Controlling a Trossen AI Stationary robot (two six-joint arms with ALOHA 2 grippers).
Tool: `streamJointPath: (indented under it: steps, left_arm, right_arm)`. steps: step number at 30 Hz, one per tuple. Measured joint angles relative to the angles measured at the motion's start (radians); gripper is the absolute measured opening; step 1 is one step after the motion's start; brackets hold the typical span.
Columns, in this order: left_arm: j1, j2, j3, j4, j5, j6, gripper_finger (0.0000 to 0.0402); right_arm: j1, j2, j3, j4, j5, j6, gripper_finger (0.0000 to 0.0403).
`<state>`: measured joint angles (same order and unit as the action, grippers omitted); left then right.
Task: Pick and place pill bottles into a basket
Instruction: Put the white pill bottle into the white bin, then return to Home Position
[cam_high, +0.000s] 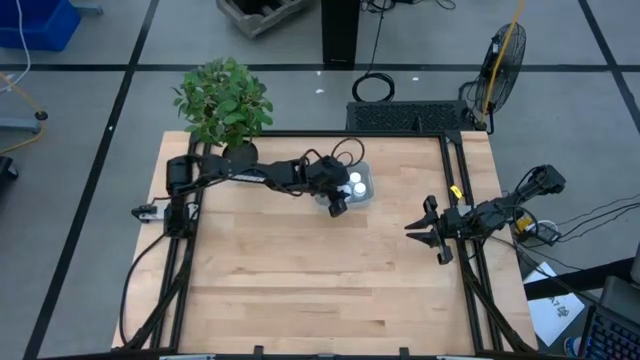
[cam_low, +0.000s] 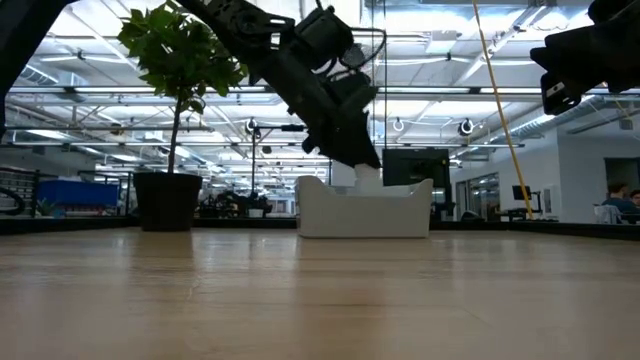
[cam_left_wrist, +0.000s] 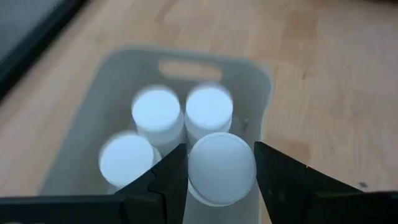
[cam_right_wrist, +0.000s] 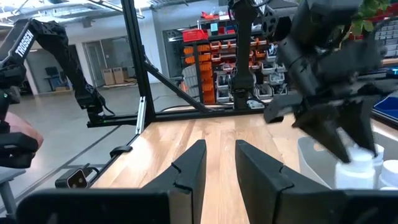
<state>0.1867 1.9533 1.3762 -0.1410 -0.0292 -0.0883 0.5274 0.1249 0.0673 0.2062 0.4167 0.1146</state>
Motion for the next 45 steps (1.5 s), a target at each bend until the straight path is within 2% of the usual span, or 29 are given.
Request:
streamJointPath:
  steps: [5, 13, 24, 31, 34, 37, 40, 44, 45]
  left_arm:
    - [0.000, 0.016, -0.012, 0.002, 0.001, 0.003, 0.0179]
    - [0.000, 0.036, -0.016, 0.005, -0.001, 0.003, 0.0164]
    - [0.000, 0.037, -0.016, 0.009, -0.004, -0.007, 0.0246]
    - [0.000, 0.029, -0.013, 0.003, -0.006, 0.005, 0.0249]
    - [0.000, -0.005, -0.012, -0.026, -0.007, 0.030, 0.0232]
    - [-0.005, -0.051, -0.010, -0.061, -0.017, 0.057, 0.0194]
    - [-0.013, -0.100, -0.011, -0.103, -0.005, 0.080, 0.0131]
    - [-0.040, -0.157, -0.017, -0.164, 0.035, 0.080, 0.0025]
    - [-0.052, -0.168, -0.028, -0.167, 0.040, 0.077, 0.0014]
  right_arm:
    - [0.000, 0.000, 0.000, 0.000, 0.000, 0.000, 0.0079]
    - [0.000, 0.000, 0.000, 0.000, 0.000, 0.000, 0.0078]
    - [0.000, 0.000, 0.000, 0.000, 0.000, 0.000, 0.0079]
    - [0.000, 0.000, 0.000, 0.000, 0.000, 0.000, 0.0078]
    - [0.000, 0.000, 0.000, 0.000, 0.000, 0.000, 0.0079]
    - [0.000, 0.000, 0.000, 0.000, 0.000, 0.000, 0.0079]
    - [0.000, 0.000, 0.000, 0.000, 0.000, 0.000, 0.0078]
    - [0.000, 0.002, 0.000, 0.000, 0.000, 0.000, 0.0079]
    - [0.000, 0.002, 0.000, 0.000, 0.000, 0.000, 0.0080]
